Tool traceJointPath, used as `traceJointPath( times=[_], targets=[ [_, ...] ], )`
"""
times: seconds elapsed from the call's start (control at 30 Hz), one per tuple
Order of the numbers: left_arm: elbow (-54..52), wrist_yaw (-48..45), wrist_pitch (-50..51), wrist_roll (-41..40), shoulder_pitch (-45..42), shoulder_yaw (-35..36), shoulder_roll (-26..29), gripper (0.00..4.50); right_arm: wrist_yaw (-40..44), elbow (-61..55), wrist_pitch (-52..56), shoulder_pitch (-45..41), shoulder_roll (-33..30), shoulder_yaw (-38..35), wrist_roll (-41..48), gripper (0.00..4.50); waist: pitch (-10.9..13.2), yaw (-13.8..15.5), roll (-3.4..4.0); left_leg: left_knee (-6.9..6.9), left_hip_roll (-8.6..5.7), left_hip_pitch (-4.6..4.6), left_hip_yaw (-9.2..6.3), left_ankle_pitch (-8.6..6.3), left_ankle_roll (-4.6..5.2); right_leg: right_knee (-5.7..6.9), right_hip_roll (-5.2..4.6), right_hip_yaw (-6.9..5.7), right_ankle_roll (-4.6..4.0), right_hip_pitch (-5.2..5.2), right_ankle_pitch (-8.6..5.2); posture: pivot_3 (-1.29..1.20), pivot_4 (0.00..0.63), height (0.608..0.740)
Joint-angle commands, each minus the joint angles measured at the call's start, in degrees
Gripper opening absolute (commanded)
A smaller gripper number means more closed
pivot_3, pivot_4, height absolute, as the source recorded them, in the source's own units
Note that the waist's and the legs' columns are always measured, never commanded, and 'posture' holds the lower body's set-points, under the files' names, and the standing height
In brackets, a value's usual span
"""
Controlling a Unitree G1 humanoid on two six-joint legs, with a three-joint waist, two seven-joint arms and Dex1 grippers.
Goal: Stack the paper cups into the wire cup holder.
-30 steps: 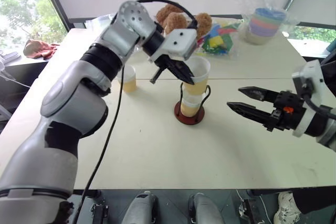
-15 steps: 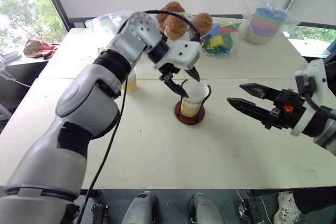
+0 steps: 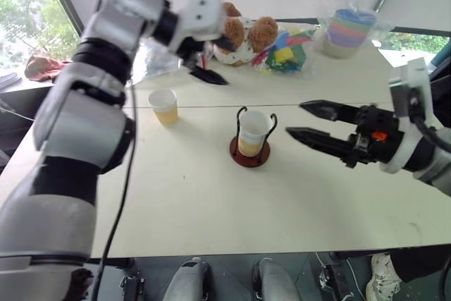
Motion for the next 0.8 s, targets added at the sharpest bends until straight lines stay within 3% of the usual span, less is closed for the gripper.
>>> traceJointPath(
  times=[0.03,0.2,0.37,0.8],
  targets=[
    [-0.6,5.2,0.6,5.4,2.1,2.0,3.4,4.46,3.1,-0.3,-0.9,-4.2,-1.2,4.0,-0.6,2.95,0.0,0.5,-0.05,0.02,-0.01,-0.06,0.0,0.01,-0.01,0.0,-0.02,-0.01,0.0,-0.01,0.0,0.0,0.15,0.74],
    [-0.9,11.1,0.3,9.9,7.5,4.1,6.5,4.46,6.5,1.2,-0.9,-8.3,-1.2,8.6,-3.9,2.95,0.0,1.1,-0.17,0.06,-0.12,-0.18,0.0,0.0,-0.01,-0.04,-0.11,-0.02,0.02,0.0,0.01,0.0,0.15,0.74],
    [-1.2,11.2,0.5,12.5,10.0,5.7,6.4,4.46,8.8,2.3,-0.6,-9.6,-1.0,10.8,-6.2,2.95,0.0,1.0,-0.21,0.07,-0.17,-0.2,0.01,-0.01,0.01,-0.07,-0.14,-0.02,0.03,0.02,0.02,0.0,0.15,0.74],
    [0.9,15.5,1.4,19.2,11.8,6.3,3.8,4.46,4.9,0.6,0.5,-7.7,-0.7,8.6,-3.0,2.95,0.0,0.9,-0.21,0.07,-0.16,-0.17,0.02,0.0,-0.01,-0.01,-0.13,-0.03,0.03,0.0,0.02,0.0,0.15,0.74]
  ],
)
